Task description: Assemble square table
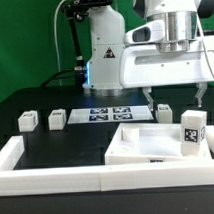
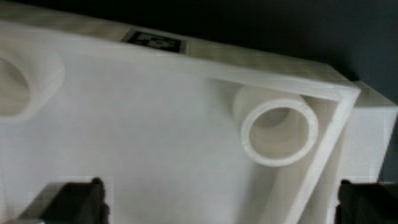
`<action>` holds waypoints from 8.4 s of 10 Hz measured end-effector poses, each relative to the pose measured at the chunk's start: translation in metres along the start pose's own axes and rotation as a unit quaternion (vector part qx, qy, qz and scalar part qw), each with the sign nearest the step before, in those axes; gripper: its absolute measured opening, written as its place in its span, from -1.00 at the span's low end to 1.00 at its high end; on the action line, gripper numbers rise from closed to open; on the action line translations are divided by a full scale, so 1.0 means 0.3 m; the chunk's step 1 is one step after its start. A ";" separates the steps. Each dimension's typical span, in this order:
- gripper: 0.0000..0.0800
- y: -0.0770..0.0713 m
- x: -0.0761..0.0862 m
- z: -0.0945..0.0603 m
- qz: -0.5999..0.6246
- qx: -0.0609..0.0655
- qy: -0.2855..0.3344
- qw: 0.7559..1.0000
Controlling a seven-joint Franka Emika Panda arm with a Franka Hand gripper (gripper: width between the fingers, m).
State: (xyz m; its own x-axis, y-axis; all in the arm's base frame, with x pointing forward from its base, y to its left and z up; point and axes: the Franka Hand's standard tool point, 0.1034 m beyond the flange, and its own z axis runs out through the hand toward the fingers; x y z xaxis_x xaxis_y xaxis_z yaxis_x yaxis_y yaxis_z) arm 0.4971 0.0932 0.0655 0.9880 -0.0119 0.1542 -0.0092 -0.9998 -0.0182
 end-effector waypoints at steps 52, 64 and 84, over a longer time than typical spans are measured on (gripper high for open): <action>-0.29 -0.010 -0.472 0.105 0.028 -0.026 -0.505 0.862; -0.28 0.045 -0.309 -0.085 0.041 -0.011 -0.462 0.886; -0.28 0.265 0.072 -0.165 -0.010 -0.036 0.173 0.984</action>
Offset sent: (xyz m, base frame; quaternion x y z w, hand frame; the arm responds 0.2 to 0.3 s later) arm -0.0335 0.0035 -0.0027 0.0010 0.0092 -0.0238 0.9997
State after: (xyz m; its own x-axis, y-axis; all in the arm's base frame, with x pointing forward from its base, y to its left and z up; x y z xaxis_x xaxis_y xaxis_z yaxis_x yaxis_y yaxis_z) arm 0.5101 0.0125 0.1163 0.8769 0.0153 0.4804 -0.0137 -0.9983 0.0567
